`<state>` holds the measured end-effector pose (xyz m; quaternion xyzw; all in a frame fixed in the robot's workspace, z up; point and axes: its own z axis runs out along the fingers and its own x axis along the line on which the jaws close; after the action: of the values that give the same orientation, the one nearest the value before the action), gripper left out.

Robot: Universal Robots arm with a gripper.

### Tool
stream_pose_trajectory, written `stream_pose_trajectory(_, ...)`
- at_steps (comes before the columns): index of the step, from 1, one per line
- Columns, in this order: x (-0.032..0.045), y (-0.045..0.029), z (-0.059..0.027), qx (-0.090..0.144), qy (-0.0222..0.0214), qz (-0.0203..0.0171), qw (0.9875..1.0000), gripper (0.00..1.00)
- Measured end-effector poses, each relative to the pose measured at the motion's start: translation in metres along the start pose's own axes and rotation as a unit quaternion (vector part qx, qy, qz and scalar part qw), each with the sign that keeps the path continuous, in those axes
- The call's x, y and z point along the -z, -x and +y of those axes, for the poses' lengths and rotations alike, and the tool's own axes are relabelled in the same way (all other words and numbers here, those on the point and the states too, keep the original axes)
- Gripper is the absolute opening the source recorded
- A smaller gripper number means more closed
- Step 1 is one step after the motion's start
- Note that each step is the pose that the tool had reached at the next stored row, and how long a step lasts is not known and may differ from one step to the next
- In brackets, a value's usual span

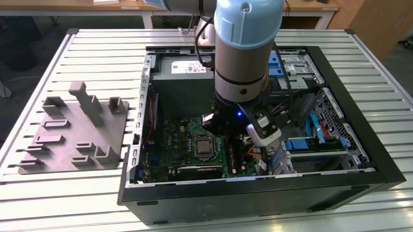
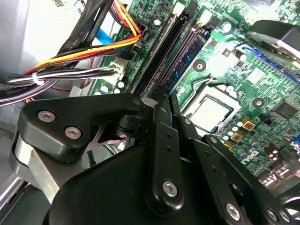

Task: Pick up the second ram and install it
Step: 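Insert the second ram into the second slot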

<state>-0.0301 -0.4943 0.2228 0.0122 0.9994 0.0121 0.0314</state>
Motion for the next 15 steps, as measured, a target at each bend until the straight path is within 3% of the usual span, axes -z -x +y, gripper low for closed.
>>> stream_pose_trajectory(15,-0.0043,0.0000,0.0018,0.000,-0.0023,0.0011,1.0000,0.14)
